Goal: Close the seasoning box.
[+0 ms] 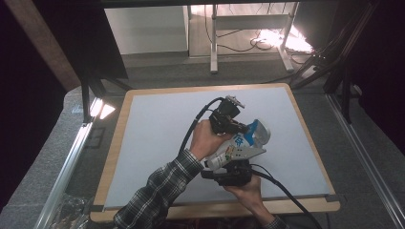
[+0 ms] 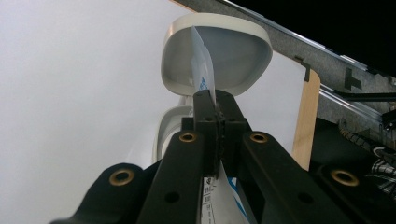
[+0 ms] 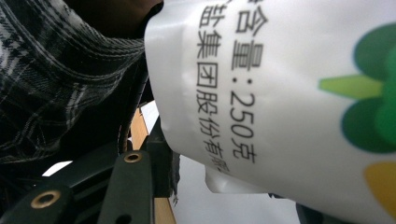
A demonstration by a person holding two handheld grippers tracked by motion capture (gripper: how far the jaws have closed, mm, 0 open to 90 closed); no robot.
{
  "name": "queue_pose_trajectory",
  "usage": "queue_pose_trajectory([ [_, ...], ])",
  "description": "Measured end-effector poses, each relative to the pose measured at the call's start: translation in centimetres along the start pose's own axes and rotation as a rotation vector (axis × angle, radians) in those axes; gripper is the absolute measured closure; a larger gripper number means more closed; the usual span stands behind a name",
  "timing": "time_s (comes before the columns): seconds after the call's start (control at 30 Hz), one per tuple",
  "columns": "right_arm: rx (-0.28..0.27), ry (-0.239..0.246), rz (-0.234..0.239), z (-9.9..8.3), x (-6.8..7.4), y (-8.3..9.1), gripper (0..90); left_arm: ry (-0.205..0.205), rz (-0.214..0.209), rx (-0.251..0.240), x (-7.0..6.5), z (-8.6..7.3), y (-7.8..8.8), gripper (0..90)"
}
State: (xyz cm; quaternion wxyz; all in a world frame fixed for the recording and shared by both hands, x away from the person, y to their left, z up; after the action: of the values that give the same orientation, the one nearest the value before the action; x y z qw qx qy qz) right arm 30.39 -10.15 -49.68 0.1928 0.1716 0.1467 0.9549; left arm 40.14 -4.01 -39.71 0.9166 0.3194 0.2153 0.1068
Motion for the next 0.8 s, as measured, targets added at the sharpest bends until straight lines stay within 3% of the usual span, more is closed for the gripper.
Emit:
queue_pose_trajectory([
  [0.8,-0.011,-0.012,0.006,0.26,-0.06,-0.06,54.5,0.003,0.0,0.012,0.06,0.28,-0.04,89.1],
])
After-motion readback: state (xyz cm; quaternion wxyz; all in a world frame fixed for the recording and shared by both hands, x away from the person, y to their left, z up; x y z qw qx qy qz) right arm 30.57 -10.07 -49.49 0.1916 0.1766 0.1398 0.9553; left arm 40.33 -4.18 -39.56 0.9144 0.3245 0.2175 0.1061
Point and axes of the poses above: each handheld gripper's, and its own axes: y roughly backward along the jaws, z roughly out of its top, x roughly to its left, the point moved 3 cm from there along -y, roughly forward along the jaws, and after that the axes turned 9 degrees about -z, right-handed, at the moved point
